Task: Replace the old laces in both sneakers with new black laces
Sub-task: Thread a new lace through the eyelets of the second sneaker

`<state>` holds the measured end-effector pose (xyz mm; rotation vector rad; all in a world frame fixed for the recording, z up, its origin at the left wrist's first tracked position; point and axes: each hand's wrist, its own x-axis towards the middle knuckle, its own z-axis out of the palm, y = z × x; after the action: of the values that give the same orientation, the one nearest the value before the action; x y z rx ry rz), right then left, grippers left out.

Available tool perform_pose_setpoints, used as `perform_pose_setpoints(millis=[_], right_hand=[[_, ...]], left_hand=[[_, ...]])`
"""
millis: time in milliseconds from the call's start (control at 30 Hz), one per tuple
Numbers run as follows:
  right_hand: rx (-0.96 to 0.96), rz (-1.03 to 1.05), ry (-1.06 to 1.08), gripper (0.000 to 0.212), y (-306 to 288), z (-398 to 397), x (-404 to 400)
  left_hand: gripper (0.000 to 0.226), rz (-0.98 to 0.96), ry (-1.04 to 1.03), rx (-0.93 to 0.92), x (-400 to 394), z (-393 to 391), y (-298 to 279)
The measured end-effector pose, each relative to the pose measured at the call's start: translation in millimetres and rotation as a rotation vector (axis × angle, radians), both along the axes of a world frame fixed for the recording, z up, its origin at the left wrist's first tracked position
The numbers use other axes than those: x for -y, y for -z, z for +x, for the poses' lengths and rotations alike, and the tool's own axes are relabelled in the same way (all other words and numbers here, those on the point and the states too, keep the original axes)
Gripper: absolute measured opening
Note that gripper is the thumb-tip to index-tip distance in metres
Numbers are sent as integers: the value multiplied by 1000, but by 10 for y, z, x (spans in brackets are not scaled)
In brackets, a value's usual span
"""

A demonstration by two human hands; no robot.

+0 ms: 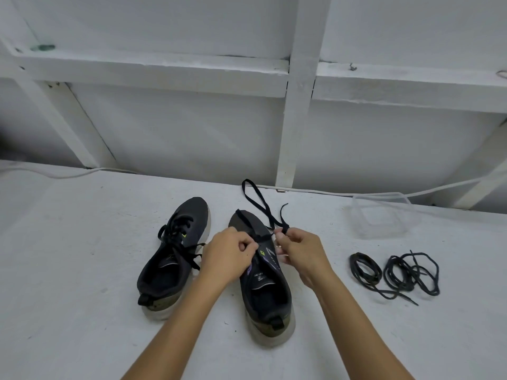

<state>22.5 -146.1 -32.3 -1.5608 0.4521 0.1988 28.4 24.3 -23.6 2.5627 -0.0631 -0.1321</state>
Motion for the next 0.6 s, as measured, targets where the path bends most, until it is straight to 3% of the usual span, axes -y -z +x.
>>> perform_pose_setpoints(millis=[133, 600], right_hand=[[16, 78, 3, 12, 80, -54, -89], [238, -421, -56, 10, 79, -21, -163]], left_hand=[[15, -45, -54, -51, 9, 32, 64], [16, -179, -106, -11, 56, 18, 170]])
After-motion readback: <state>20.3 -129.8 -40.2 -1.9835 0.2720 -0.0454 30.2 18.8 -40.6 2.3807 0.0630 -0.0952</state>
